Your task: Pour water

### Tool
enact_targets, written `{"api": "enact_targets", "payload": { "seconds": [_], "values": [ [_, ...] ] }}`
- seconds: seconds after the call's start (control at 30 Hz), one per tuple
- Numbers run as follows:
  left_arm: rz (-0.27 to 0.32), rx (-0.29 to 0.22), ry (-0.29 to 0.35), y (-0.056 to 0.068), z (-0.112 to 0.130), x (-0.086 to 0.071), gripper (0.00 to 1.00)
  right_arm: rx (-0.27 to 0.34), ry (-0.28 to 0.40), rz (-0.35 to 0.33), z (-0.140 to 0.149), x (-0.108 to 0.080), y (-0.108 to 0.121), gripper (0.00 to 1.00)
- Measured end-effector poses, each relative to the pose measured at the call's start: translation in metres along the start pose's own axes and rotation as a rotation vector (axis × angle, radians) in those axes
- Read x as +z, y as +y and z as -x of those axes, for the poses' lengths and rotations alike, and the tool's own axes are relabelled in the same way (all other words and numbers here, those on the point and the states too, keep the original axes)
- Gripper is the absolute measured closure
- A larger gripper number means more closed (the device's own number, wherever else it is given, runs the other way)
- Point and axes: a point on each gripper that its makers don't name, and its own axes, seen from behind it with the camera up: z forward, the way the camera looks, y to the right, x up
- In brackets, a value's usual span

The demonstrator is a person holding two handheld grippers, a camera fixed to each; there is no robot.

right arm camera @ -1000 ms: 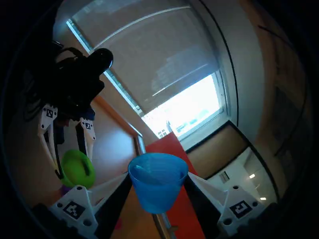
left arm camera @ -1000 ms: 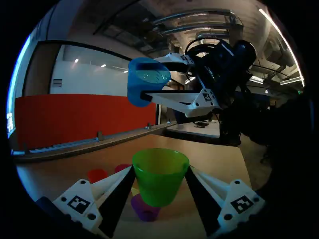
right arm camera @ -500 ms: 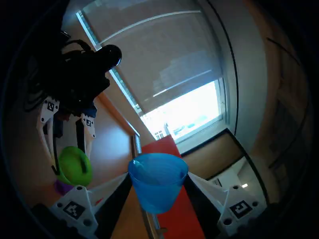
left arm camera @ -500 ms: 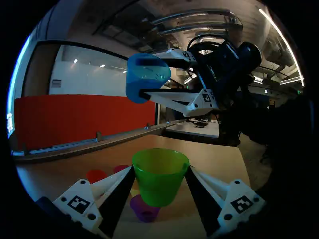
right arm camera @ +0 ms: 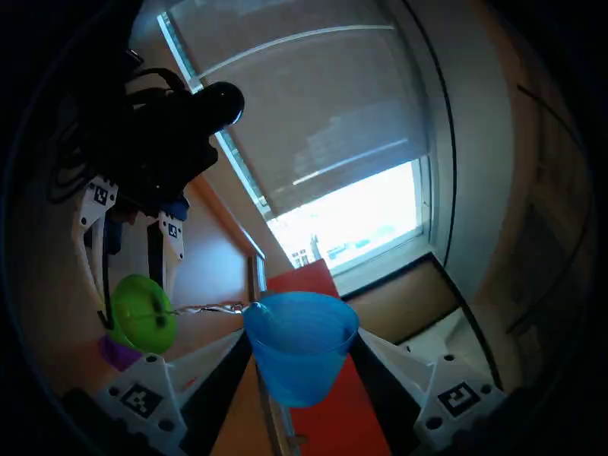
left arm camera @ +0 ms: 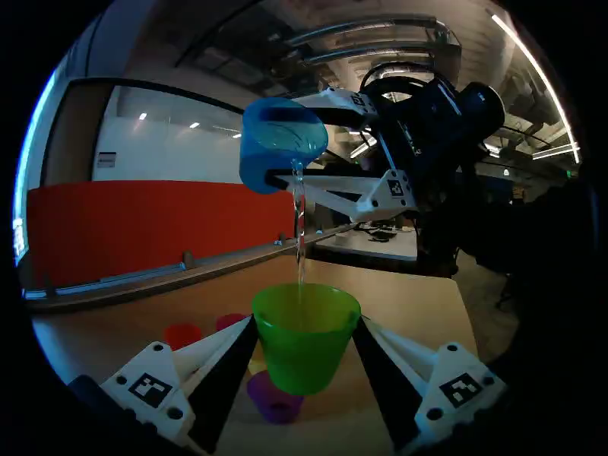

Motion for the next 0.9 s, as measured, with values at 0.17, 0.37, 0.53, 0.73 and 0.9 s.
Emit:
{"api": "enact_targets", "payload": {
  "seconds": [0.17,0.37,0.53,0.73,0.9],
  "values": [
    [0.001,0.0,0.001,0.001,-0.001,-0.001,0.14,-0.011,0.001,0.009,-0.001,-0.001,0.003,0.11],
    [0.0,-0.001,0.002,0.001,0.0,0.0,0.14,-0.026,0.008,0.015,-0.004,-0.002,0.005,0.11],
    [-0.001,-0.005,0.004,0.0,0.0,0.0,0.14,-0.044,0.01,0.019,-0.004,-0.001,0.008,0.11],
    [0.0,-0.004,0.006,0.001,-0.001,0.001,0.14,-0.066,0.013,0.023,-0.005,-0.001,0.01,0.11],
    [0.002,-0.004,0.006,0.002,-0.002,0.001,0.14,-0.076,0.016,0.028,-0.006,-0.001,0.012,0.11]
  ]
}}
